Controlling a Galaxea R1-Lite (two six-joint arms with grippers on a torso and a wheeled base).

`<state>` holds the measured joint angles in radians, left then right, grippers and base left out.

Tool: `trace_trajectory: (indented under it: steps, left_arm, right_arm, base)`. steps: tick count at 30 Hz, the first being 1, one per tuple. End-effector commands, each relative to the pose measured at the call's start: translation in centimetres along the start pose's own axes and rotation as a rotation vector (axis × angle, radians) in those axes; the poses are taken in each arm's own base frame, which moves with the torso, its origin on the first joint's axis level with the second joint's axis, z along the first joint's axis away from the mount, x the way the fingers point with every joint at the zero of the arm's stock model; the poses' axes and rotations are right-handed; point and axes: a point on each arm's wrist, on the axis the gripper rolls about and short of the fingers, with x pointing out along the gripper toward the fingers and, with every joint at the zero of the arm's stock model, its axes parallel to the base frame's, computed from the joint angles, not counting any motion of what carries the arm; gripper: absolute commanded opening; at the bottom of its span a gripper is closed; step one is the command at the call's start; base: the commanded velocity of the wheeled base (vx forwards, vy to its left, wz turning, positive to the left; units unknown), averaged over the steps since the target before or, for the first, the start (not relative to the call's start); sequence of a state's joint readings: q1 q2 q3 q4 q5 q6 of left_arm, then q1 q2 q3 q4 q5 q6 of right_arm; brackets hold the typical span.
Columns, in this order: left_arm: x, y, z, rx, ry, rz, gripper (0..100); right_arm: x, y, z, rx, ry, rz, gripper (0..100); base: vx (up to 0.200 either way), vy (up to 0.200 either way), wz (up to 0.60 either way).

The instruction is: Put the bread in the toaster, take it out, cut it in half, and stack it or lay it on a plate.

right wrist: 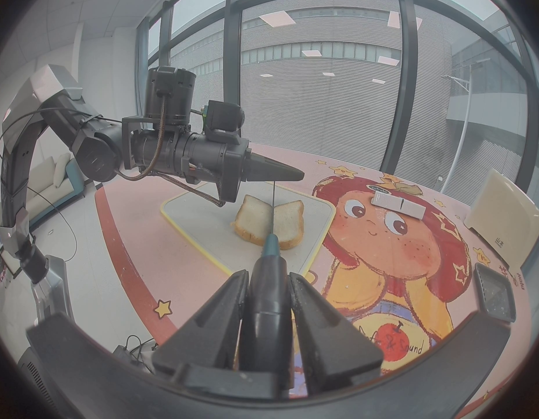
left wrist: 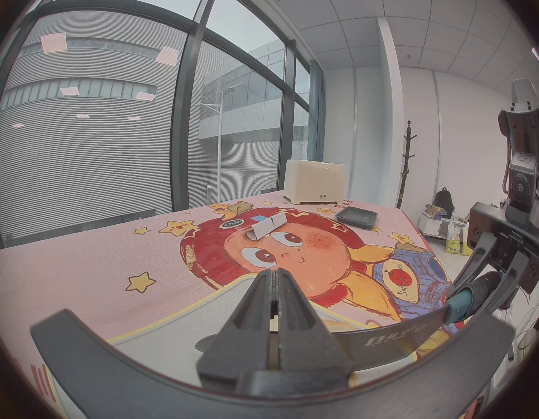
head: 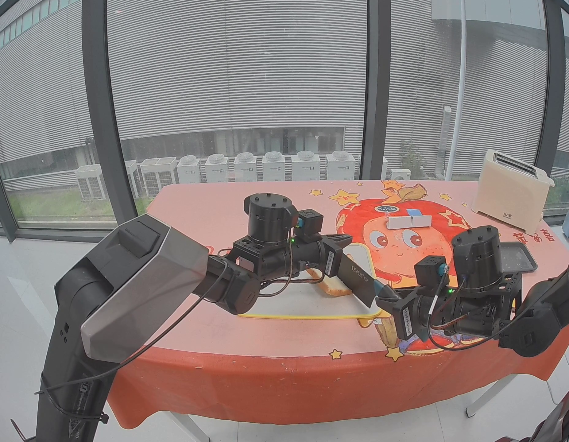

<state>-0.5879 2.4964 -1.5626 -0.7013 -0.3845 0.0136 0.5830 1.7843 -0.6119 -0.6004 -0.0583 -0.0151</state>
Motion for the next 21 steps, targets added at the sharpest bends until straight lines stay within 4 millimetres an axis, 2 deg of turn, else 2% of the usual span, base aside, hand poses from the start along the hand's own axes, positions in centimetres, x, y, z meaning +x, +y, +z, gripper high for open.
trace_trajectory:
  steps: [1, 21]
  left_arm:
    - [0.1, 0.1, -0.5, -0.005, 0.013, 0.000, 0]
    - [0.2, -0.2, -0.1, -0.001, 0.004, -0.008, 0]
  right_arm:
    - [0.0, 0.0, 0.0, 0.000, 0.000, 0.000, 0]
    - [0.7, 0.1, -1.1, -0.006, 0.051, 0.000, 0]
  base:
    - [0.000, 0.000, 0.00]
    - [0.000, 0.000, 0.00]
